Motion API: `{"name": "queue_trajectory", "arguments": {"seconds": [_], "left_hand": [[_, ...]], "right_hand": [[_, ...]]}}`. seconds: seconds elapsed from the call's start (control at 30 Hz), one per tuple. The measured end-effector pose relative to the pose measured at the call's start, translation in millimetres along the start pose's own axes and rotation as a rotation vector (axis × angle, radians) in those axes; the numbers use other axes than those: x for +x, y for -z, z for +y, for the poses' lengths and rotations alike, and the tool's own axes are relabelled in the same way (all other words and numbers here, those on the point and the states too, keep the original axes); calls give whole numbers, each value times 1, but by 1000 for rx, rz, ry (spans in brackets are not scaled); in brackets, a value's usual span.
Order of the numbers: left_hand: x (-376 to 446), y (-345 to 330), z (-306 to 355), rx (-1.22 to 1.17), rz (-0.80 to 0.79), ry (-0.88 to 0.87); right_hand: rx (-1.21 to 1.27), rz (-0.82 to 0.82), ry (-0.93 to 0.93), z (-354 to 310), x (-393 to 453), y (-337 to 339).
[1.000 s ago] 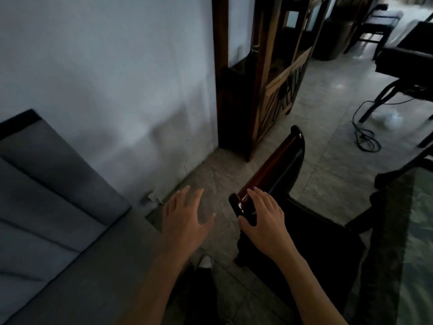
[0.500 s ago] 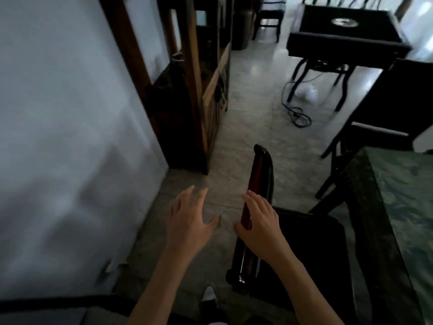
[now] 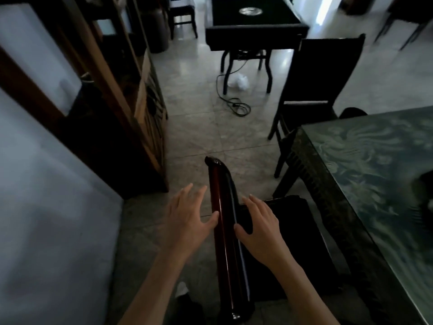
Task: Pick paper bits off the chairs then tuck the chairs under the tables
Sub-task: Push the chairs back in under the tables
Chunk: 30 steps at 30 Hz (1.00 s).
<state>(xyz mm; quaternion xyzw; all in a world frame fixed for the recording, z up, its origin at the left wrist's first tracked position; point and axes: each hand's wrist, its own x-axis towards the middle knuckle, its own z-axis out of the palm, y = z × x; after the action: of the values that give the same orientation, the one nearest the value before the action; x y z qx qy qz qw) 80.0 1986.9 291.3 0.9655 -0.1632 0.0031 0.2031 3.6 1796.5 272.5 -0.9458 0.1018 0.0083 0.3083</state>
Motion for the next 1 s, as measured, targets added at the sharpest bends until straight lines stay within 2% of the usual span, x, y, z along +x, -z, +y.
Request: {"name": "queue_trajectory", "arguments": {"seconds": [0.43, 0.7, 1.0], "left_hand": [[114, 21, -58, 0, -210, -393], [143, 18, -18, -34, -285, -636], [170, -12, 36, -100, -346, -867]], "right_hand": [[22, 251, -397, -70, 39, -46], [49, 412, -657, -67, 12, -42], [47, 617, -849, -43, -1, -24]]}}
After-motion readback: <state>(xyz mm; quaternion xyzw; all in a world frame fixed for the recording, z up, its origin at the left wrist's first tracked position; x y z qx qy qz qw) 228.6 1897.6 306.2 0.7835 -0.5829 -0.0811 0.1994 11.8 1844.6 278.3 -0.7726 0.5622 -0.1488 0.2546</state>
